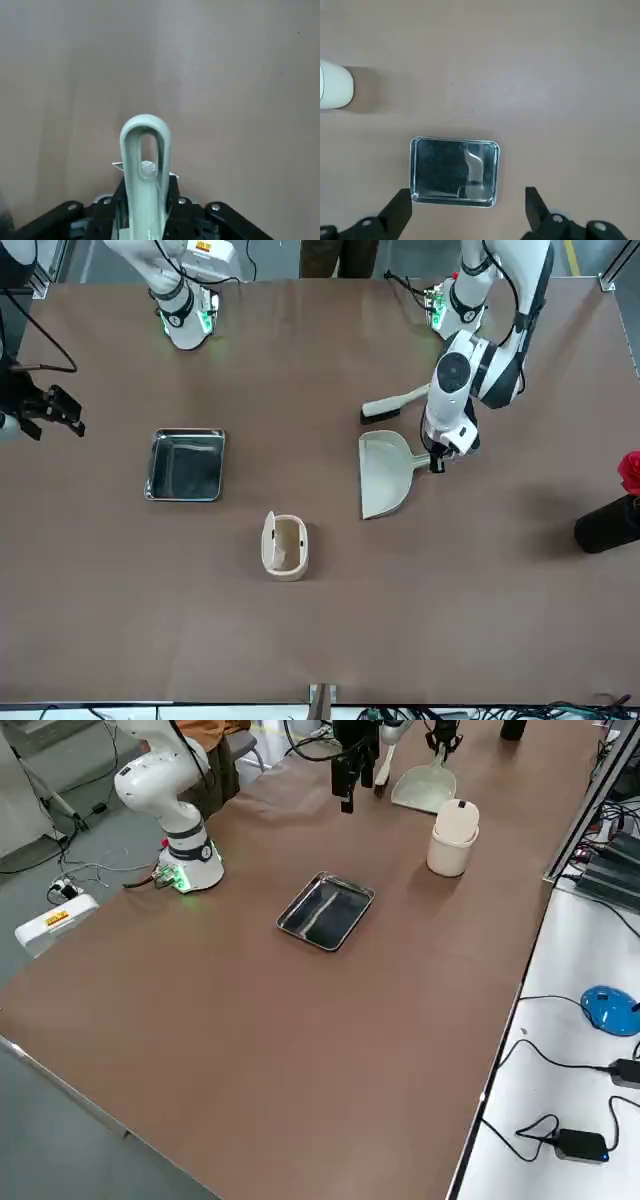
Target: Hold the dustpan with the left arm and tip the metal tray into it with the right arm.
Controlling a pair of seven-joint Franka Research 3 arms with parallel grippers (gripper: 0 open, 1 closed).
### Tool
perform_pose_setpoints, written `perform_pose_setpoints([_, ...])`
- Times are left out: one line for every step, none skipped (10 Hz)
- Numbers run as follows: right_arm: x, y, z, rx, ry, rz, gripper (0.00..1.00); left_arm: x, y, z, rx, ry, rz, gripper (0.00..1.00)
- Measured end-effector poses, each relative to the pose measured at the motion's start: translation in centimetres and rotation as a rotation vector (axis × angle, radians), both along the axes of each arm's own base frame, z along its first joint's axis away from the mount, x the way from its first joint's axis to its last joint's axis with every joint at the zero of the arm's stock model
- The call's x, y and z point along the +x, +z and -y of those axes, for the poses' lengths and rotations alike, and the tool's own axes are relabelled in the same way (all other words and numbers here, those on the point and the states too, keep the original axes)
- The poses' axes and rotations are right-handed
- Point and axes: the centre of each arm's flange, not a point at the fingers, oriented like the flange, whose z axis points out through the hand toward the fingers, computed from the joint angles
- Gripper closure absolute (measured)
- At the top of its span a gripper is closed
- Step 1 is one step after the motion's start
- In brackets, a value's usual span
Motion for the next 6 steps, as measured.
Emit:
perform_pose_setpoints([-0.02, -0.02, 0.05, 0.000, -0.001, -0.002, 0.00, 0.30, 0.08, -0.43, -0.013, -0.002, 0.000, 0.67])
perform_pose_setpoints([-0.05, -0.05, 0.09, 0.000, -0.002, -0.005, 0.00, 0.44, 0.10, -0.67, -0.018, 0.000, 0.000, 0.67])
perform_pose_setpoints([-0.06, -0.05, 0.09, 0.000, -0.002, -0.006, 0.00, 0.48, 0.14, -0.65, -0.026, 0.007, 0.001, 0.67])
perform_pose_setpoints([-0.06, -0.05, 0.05, 0.000, -0.001, -0.006, 0.00, 0.57, 0.22, -0.58, -0.038, 0.015, 0.007, 0.67])
perform_pose_setpoints([-0.06, -0.05, 0.02, 0.000, -0.001, -0.006, 0.00, 0.65, 0.29, -0.52, -0.045, 0.016, 0.014, 0.67])
perform_pose_setpoints([-0.06, -0.06, -0.01, 0.000, 0.000, -0.006, 0.00, 0.65, 0.16, -0.49, -0.047, 0.015, 0.016, 0.67])
